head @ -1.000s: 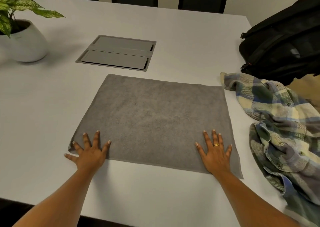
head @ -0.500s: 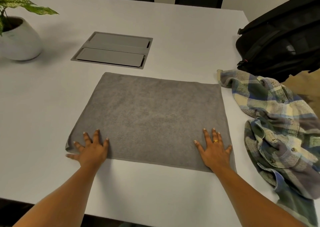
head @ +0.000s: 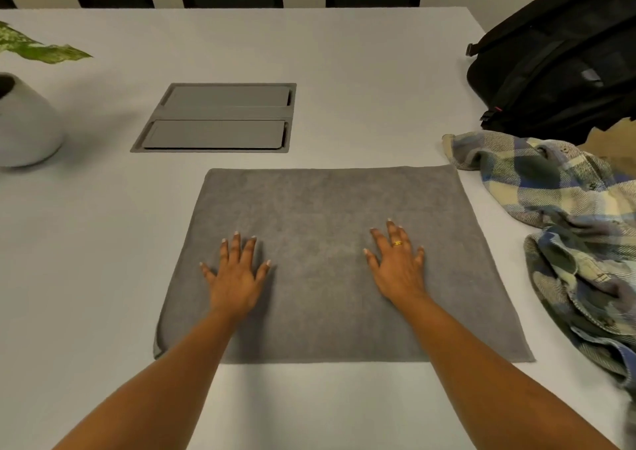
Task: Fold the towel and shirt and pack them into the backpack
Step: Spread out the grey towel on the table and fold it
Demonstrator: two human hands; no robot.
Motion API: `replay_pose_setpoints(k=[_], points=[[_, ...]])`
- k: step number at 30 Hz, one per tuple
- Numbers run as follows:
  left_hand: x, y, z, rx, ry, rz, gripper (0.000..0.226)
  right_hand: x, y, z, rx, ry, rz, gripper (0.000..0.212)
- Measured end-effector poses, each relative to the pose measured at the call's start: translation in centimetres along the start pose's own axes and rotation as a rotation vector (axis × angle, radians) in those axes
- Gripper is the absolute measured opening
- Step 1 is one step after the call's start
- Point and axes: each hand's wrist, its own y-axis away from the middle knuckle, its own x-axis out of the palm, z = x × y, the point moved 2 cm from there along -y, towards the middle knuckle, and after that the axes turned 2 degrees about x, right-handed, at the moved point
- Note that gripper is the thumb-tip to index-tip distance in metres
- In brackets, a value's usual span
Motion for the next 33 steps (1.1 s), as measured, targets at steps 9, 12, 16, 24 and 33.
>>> replay_pose_setpoints(k=[9,12,16,24,33], points=[[1.9,-1.8,2.2,0.021,-0.069,0.041,0.069,3.7,0.4,-0.2,0.109,0.069,0.001,0.066],[1.9,-1.8,2.1,0.015,-0.056,0.038,0.070,3.4,0.5,-0.4,0.178,0.063,-0.015,0.064],[1.7,-2.4,1.5,0.047,-0.001,-0.019,0.076,3.2,-0.1,1.0,0.223,0.032,-0.052,0.058],[0.4,-8.9,-4.7,0.300,0.061,-0.014,0.080,2.2,-7.8,9.8,-0.096,-0.102,-0.003,0.050],[1.3,-15.1,-1.7,0.212,-0.081,-0.033,0.080,2.9,-13.2,4.5,-0.181,0.111,0.042,0.090]])
